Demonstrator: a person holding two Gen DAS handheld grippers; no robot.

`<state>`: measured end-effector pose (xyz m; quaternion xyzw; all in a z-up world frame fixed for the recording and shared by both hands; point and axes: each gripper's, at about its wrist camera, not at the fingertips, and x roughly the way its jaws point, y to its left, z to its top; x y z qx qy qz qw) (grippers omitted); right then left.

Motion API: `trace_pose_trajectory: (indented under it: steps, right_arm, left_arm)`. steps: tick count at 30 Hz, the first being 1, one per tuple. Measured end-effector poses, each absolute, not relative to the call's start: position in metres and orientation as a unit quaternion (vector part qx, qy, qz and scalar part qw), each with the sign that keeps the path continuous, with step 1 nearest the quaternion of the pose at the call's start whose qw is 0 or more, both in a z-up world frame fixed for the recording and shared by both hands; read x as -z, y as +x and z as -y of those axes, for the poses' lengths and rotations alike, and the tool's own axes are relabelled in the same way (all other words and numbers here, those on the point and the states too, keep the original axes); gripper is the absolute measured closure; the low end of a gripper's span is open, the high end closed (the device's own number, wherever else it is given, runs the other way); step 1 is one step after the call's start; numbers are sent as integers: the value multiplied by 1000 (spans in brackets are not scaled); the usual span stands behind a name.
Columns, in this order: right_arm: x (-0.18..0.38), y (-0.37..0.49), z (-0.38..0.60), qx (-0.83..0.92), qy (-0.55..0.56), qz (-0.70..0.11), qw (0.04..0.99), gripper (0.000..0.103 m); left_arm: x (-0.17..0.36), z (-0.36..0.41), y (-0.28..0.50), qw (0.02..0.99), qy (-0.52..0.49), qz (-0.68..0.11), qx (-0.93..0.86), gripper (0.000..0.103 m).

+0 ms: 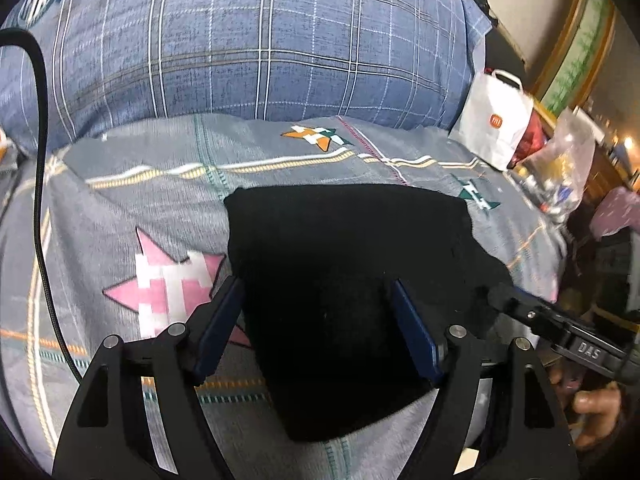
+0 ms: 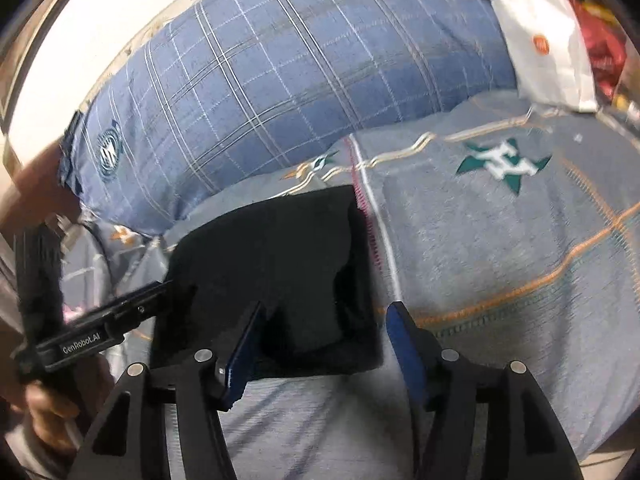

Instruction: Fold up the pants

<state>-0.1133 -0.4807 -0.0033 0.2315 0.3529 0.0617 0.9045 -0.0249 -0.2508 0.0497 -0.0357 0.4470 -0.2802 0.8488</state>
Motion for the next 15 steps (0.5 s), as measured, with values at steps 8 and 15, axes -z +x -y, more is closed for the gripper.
trace_pose_trajectory:
  steps: [8, 15]
  right_arm:
    - [18, -100, 491, -102, 284, -375, 877, 39]
    - [36, -72, 509, -164, 362, -390, 830, 32]
  left_arm:
    - [-37, 238, -17, 816, -93, -492, 290, 27]
    - [-28, 247, -9, 804, -107, -505, 295, 23]
